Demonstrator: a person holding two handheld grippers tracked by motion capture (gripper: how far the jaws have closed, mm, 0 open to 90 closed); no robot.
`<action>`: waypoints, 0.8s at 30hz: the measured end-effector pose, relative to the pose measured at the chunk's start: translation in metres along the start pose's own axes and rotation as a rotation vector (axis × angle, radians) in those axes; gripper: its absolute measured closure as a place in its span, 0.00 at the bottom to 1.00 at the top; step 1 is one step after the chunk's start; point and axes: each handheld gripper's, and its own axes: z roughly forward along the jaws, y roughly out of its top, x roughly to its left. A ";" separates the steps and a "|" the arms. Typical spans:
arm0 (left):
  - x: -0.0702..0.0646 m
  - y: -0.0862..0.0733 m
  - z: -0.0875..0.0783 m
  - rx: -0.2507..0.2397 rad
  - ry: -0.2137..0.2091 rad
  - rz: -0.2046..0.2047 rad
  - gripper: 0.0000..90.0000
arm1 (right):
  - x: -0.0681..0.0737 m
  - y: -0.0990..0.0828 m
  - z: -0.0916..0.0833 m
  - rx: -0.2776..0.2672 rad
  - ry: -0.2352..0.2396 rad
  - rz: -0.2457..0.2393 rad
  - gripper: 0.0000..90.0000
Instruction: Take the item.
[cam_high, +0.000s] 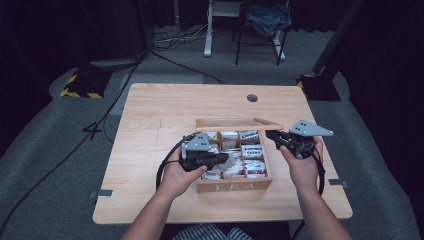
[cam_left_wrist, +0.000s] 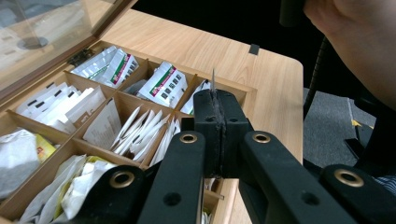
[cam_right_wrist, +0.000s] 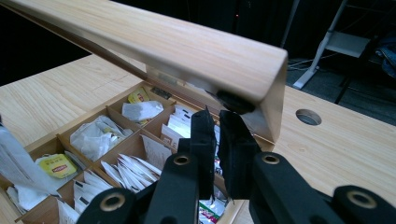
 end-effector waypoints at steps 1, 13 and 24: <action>0.000 0.000 -0.003 -0.002 0.002 0.002 0.99 | 0.000 0.000 0.000 0.000 0.000 0.000 0.94; 0.001 -0.012 -0.050 -0.029 0.065 0.009 0.99 | 0.001 -0.001 0.000 0.001 0.000 0.003 0.94; 0.007 -0.022 -0.080 -0.053 0.115 -0.016 0.99 | 0.002 -0.002 -0.001 0.006 0.001 0.003 0.94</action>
